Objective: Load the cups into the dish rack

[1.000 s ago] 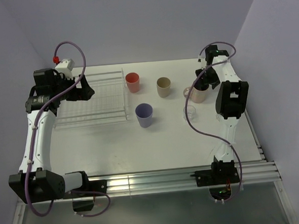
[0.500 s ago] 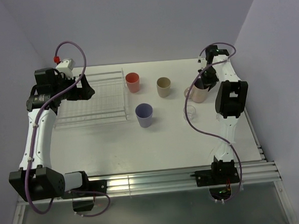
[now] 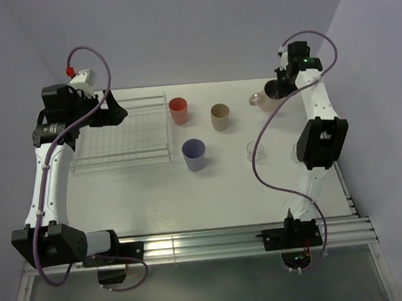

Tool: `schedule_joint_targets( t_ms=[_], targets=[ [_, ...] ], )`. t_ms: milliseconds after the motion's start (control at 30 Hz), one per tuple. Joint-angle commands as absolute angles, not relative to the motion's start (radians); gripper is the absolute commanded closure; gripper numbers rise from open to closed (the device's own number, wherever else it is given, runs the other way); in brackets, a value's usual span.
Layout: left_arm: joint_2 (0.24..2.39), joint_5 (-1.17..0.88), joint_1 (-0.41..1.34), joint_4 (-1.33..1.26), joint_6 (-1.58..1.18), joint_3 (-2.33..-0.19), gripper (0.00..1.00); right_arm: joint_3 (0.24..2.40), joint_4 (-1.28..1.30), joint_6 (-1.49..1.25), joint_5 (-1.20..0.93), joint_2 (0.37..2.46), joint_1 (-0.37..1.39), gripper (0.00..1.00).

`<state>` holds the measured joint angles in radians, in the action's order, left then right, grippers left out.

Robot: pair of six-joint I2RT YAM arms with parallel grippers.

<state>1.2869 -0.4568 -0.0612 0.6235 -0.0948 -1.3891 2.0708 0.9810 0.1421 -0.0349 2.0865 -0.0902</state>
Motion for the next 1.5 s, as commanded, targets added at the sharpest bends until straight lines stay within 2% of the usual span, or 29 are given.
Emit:
schedule_joint_targets(
  t_ms=[0,167,200,267,300,333,367,467,500,600,900,1000,1100,1233,1267,1333,1467],
  targets=[
    [1.246,-0.567,-0.058,0.514,-0.15,-1.466,0.01,2.044,0.638,0.087,-0.08,1.835,-0.1,1.0],
    [1.267,-0.857,-0.058,0.506,-0.231,-1.528,0.04,1.745,0.266,0.081,-0.162,1.579,-0.094,1.0],
    [1.272,-0.994,-0.058,0.468,-0.265,-1.523,0.04,1.688,0.12,0.075,-0.201,1.498,-0.089,1.0],
    [1.278,-1.112,-0.058,0.381,-0.448,-1.473,0.07,1.521,-0.042,0.077,-0.224,1.418,-0.069,1.0],
    [1.276,-1.226,-0.058,0.312,-0.539,-1.441,0.07,1.461,-0.213,0.09,-0.238,1.381,-0.043,1.0],
    [1.275,-1.274,-0.054,0.103,-0.639,-1.401,0.07,1.407,-0.295,0.101,-0.283,1.309,-0.028,1.0],
    [1.26,-1.314,-0.043,-0.031,-0.87,-1.308,0.06,1.306,-0.375,0.113,-0.304,1.277,-0.009,1.0],
    [1.238,-1.382,-0.002,-0.478,-1.208,-1.172,0.05,1.148,-0.633,0.173,-0.35,1.181,0.102,1.0],
    [1.241,-1.39,0.033,-0.492,-1.219,-1.166,0.05,1.112,-0.747,0.19,-0.366,1.149,0.127,1.0],
    [1.246,-1.419,0.124,-0.457,-1.186,-1.163,0.05,1.017,-0.879,0.228,-0.414,1.106,0.239,1.0],
    [1.262,-1.405,0.247,-0.192,-0.967,-1.17,0.1,0.999,-0.881,0.206,-0.425,1.046,0.508,1.0],
    [1.252,-1.394,0.271,-0.219,-0.978,-1.134,0.13,1.005,-0.851,0.201,-0.439,1.031,0.555,1.0],
    [1.22,-1.356,0.281,-0.479,-1.17,-1.049,0.21,0.988,-0.847,0.238,-0.437,1.016,0.59,1.0],
    [1.201,-1.287,0.282,-1.026,-1.544,-0.902,0.27,0.985,-0.822,0.258,-0.423,1.005,0.617,1.0],
    [1.209,-1.278,0.285,-1.24,-1.681,-0.888,0.27,0.983,-0.821,0.262,-0.423,1.005,0.62,1.0],
    [1.213,-1.266,0.29,-1.324,-1.742,-0.87,0.27,0.98,-0.819,0.268,-0.423,1.002,0.623,1.0],
    [1.189,-1.259,0.294,-1.299,-1.709,-0.867,0.26,0.971,-0.807,0.294,-0.44,1.002,0.624,1.0]
  ],
)
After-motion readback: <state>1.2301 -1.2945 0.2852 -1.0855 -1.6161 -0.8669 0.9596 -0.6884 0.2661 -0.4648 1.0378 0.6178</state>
